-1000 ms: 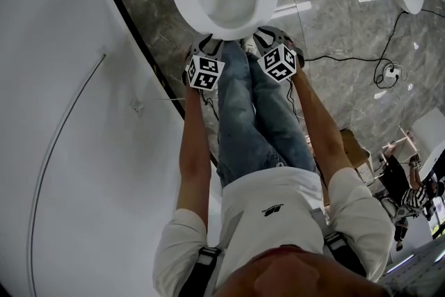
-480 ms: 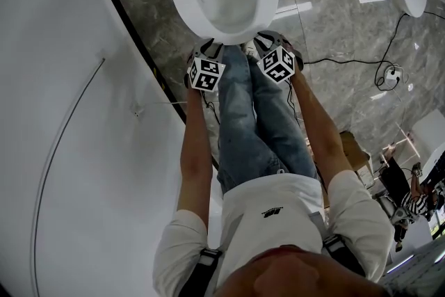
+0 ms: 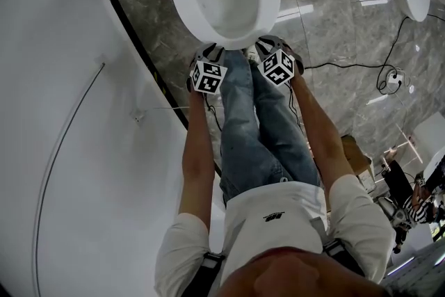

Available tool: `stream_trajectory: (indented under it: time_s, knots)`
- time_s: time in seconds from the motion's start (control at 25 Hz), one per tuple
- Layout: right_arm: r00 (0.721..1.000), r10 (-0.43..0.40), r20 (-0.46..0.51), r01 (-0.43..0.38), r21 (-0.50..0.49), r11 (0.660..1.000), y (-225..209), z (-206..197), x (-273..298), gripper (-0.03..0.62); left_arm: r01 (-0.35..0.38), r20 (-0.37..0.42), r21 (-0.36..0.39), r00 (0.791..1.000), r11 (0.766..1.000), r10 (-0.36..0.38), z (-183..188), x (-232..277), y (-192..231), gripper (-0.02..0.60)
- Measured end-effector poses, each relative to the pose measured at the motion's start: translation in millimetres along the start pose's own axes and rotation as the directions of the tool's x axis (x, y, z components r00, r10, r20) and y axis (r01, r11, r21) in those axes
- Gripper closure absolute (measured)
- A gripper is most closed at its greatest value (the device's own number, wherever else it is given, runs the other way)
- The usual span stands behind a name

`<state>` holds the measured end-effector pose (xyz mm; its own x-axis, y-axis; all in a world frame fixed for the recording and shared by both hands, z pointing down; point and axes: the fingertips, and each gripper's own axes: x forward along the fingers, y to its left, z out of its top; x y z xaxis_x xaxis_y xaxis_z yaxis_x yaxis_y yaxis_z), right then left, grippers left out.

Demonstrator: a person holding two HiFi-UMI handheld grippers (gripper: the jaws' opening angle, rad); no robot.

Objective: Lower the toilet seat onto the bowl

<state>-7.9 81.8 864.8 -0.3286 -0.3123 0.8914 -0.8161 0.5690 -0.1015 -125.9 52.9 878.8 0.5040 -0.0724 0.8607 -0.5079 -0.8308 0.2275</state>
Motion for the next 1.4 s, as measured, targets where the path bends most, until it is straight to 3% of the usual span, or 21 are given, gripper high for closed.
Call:
stream_trajectory:
  time_s: [0.44, 0.68, 1.0, 1.4]
  knots:
    - [1.0, -0.002, -0.003, 0.002, 0.029, 1.0, -3.1, 0.6, 12.9, 0.528, 0.018, -0.016, -0.021, 1.0, 1.0, -0.018, -6.0, 10.9, 5.3, 0.46]
    - [0.996, -0.041, 0.084, 0.037, 0.039, 0.999, -11.2, 29.4, -7.9, 0.537, -0.013, 0.087, -0.044, 0.996, 0.999, 0.017, 27.5, -8.5, 9.9, 0.466]
    - [0.971, -0.122, 0.204, 0.111, 0.062, 0.992, -35.5, 77.0, -39.7, 0.553, -0.058, 0.202, -0.012, 0.978, 0.998, 0.059, 80.1, -36.1, 23.1, 0.511]
    - [0.926, -0.172, 0.337, 0.152, 0.086, 0.985, -48.7, 124.0, -85.3, 0.56, -0.096, 0.336, -0.015, 0.937, 0.995, 0.095, 129.5, -79.3, 28.1, 0.548]
